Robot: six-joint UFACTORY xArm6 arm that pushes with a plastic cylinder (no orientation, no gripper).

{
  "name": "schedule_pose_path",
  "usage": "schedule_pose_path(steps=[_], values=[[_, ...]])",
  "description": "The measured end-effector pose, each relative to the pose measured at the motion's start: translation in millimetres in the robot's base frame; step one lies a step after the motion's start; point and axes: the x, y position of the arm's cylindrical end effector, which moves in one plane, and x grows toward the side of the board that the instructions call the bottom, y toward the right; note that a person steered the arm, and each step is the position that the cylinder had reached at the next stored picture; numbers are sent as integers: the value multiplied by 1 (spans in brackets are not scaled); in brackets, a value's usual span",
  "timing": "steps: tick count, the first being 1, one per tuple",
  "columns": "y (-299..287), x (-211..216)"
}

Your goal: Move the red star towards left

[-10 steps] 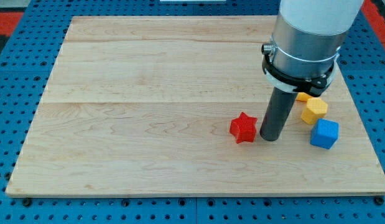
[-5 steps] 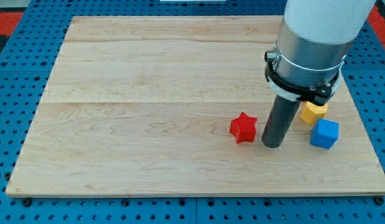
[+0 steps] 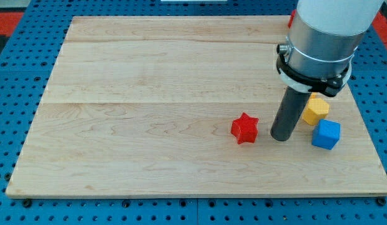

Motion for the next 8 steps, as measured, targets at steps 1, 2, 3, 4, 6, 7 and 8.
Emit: schedule_pose_path(steps=[1,2,3,4,6,7,8], values=[[-2,-10],[-2,-28],[-86,-30],[-43,-18],[-75,19],[-163,-2],[-146,9]])
